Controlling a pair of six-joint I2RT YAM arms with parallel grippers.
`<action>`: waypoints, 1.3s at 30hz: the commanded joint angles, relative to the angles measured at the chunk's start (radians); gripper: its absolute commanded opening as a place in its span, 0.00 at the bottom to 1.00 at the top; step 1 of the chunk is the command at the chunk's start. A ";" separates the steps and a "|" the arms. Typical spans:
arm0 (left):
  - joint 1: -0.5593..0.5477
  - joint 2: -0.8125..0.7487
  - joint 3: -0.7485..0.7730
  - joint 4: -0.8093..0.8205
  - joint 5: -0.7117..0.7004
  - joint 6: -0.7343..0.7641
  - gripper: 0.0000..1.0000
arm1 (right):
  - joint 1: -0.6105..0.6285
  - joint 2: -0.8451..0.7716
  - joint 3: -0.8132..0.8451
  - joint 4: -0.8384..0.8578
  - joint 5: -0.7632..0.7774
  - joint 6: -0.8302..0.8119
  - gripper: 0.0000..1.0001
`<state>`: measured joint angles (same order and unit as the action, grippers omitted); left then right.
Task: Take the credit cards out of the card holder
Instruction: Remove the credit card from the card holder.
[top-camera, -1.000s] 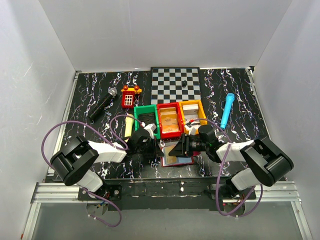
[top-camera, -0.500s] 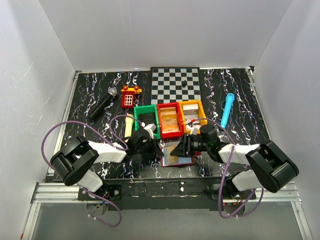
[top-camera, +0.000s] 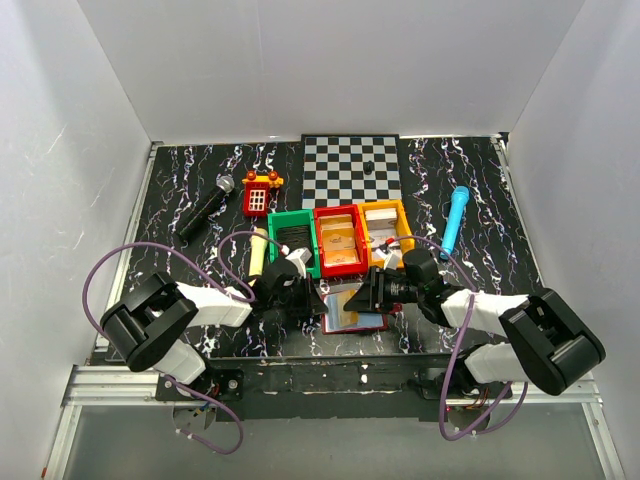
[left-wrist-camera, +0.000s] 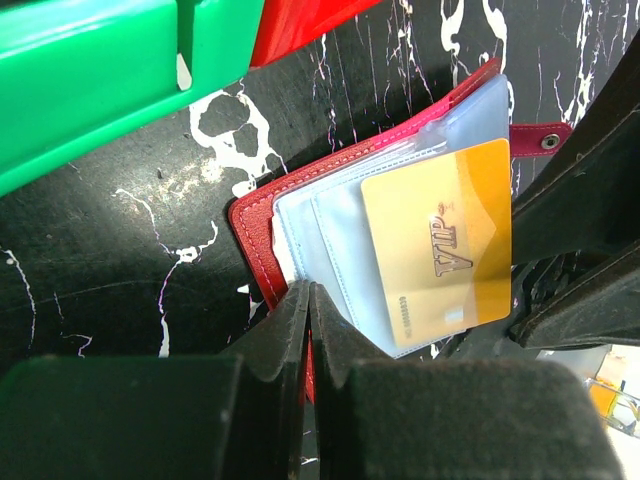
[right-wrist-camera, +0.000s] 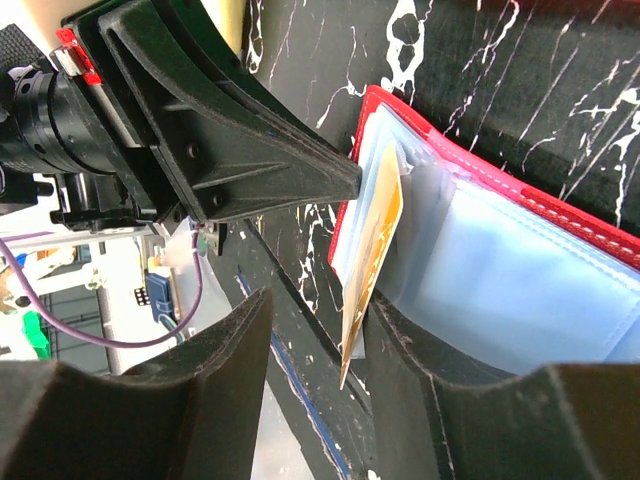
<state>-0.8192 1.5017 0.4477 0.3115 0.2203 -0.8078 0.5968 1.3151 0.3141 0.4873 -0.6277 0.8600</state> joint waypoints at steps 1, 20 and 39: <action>0.002 0.019 -0.052 -0.118 -0.073 0.024 0.00 | -0.005 -0.030 -0.009 0.007 -0.003 -0.012 0.48; 0.002 -0.011 -0.063 -0.117 -0.073 0.027 0.00 | -0.005 -0.033 0.000 -0.036 0.023 -0.007 0.24; 0.002 -0.031 -0.078 -0.130 -0.095 0.016 0.00 | -0.015 -0.056 0.016 -0.154 0.039 -0.052 0.01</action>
<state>-0.8196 1.4731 0.4133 0.3332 0.1986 -0.8154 0.5892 1.2964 0.3107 0.3740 -0.5831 0.8444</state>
